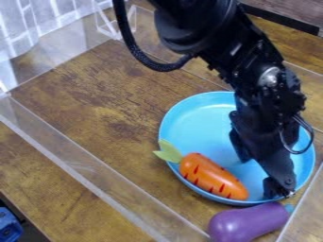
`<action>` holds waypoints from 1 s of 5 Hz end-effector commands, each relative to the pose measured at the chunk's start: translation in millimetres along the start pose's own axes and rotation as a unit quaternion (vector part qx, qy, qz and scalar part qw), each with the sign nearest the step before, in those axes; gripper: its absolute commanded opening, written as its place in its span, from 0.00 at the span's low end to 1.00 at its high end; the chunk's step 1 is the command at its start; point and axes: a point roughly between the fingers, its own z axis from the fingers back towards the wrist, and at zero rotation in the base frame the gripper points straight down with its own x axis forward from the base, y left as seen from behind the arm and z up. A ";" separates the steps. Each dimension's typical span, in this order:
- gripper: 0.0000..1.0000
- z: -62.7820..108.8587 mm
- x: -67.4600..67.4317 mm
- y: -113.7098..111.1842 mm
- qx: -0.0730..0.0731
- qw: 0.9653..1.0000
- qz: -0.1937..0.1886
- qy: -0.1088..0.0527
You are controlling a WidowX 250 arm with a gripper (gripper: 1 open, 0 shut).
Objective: Put the purple eggplant on the blue tray
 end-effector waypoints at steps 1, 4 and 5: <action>1.00 -4.9 -23.2 2.5 -0.006 0.999 0.010 0.045; 1.00 -1.0 -23.8 9.8 -0.006 0.998 0.012 0.060; 1.00 0.8 -24.6 7.4 -0.009 0.998 0.013 0.063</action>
